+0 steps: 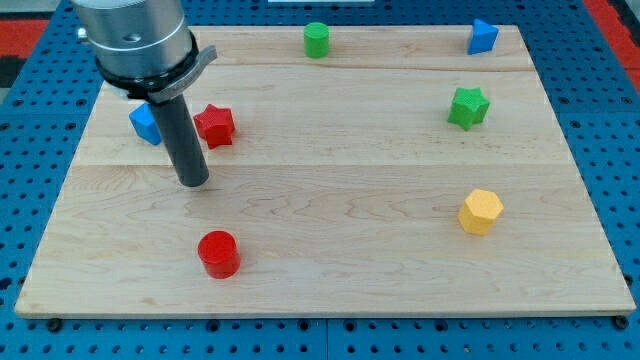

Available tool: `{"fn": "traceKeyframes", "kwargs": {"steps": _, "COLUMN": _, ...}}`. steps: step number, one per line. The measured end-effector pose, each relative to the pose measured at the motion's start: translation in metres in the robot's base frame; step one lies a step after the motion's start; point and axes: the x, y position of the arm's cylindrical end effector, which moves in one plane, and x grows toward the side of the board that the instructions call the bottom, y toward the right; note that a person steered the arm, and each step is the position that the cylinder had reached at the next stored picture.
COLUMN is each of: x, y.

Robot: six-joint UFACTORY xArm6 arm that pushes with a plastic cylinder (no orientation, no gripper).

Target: Move the red star to the bottom of the blue cube

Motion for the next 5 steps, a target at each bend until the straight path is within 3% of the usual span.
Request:
{"fn": "traceKeyframes", "kwargs": {"steps": 3, "x": -0.045, "y": 0.056}}
{"fn": "traceKeyframes", "kwargs": {"steps": 5, "x": -0.109, "y": 0.024}}
